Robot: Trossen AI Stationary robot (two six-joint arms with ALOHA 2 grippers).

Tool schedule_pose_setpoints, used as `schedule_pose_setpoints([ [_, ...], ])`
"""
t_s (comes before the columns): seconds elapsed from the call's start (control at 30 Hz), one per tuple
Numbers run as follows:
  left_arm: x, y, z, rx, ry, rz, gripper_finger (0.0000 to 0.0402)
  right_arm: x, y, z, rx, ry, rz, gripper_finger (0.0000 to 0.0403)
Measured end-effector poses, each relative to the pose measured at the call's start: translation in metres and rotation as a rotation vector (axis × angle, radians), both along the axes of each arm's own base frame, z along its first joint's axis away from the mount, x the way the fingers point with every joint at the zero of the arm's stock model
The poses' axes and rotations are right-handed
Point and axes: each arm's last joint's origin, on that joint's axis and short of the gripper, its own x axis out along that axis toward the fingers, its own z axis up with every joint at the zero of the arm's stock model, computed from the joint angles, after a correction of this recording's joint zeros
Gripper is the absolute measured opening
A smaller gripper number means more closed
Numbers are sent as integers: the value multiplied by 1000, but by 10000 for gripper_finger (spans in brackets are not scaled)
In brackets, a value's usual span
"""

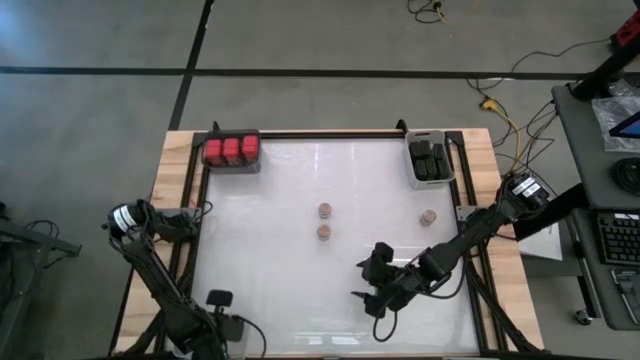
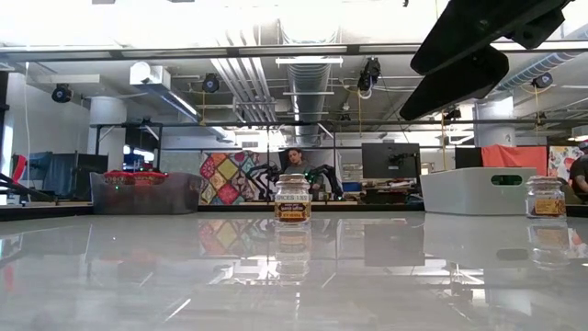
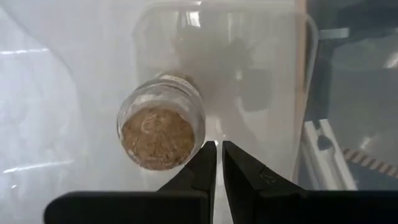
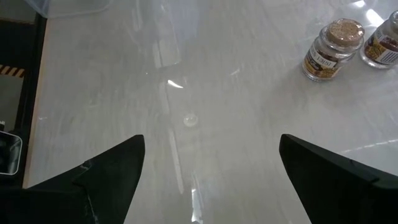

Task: Sort spices by type
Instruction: Put the brown seasoning bottle into the transparent bin

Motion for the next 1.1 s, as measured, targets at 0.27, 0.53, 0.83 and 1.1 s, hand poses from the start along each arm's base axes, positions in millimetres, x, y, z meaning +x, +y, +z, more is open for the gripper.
schedule_pose_setpoints([
  [0.27,-1,4,0,42,7,2,12,0,0,0,1,0,-1,364],
  [0.53,-3,7,0,72,41,14,12,0,0,0,1,0,0,364],
  [0.83,-8,13,5,94,90,16,12,0,0,0,4,-3,-2,364],
  [1.1,-14,27,13,146,30,94,12,0,0,0,10,-3,-8,364],
])
